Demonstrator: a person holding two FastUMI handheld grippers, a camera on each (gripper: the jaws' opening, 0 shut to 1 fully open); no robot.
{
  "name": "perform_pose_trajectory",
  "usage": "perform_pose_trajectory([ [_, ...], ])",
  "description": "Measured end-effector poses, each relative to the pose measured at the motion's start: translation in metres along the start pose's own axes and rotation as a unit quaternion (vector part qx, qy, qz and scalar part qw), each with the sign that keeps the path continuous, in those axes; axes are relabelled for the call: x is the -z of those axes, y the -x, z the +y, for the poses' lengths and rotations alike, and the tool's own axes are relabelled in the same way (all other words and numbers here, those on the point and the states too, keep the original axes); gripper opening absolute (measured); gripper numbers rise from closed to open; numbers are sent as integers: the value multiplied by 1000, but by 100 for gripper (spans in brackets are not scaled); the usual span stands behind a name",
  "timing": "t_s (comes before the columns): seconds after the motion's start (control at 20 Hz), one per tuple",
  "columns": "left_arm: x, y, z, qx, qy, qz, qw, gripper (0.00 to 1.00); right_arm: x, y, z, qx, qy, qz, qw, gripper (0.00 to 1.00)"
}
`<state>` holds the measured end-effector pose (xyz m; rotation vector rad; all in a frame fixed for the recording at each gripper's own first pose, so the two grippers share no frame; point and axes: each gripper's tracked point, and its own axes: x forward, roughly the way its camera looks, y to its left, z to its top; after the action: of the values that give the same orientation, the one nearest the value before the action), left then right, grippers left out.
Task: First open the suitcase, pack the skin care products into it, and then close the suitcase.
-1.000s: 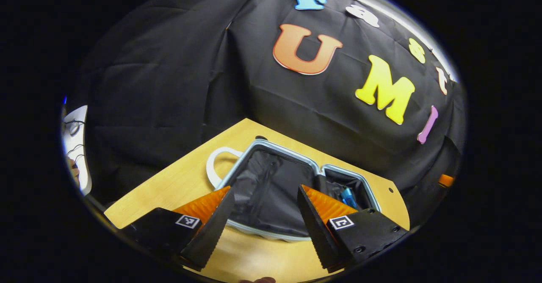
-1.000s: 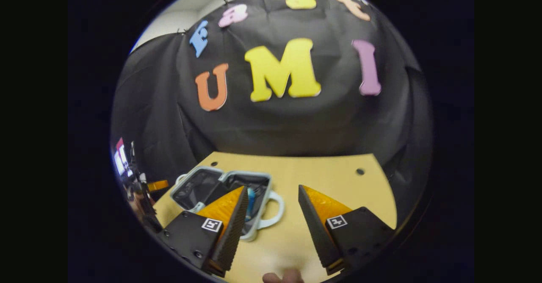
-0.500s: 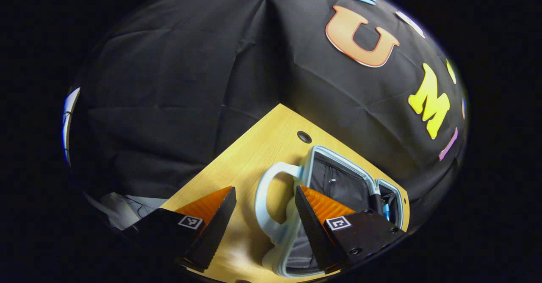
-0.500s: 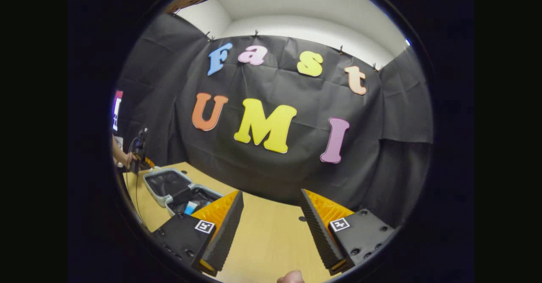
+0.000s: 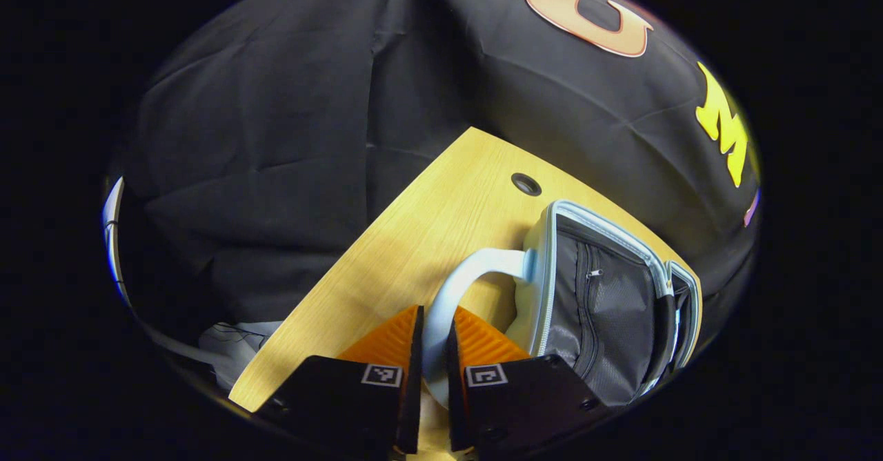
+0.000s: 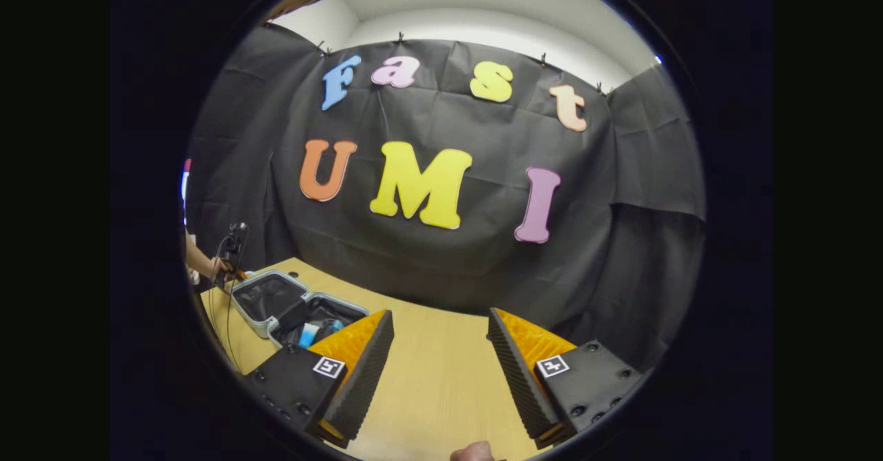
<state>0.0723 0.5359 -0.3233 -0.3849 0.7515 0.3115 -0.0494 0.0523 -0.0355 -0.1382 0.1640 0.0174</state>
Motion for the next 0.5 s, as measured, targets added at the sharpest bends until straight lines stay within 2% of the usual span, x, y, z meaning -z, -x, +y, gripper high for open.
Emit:
perform_pose_trajectory([
  [0.25, -47, 46, -27, 3, -36, -82, 996, 9, 4, -5, 1, -2, -59, 9, 998, 82],
  [0.5, -108, 153, -113, 64, -70, -200, 975, 8, 11, -7, 1, -12, -82, 22, 996, 82],
])
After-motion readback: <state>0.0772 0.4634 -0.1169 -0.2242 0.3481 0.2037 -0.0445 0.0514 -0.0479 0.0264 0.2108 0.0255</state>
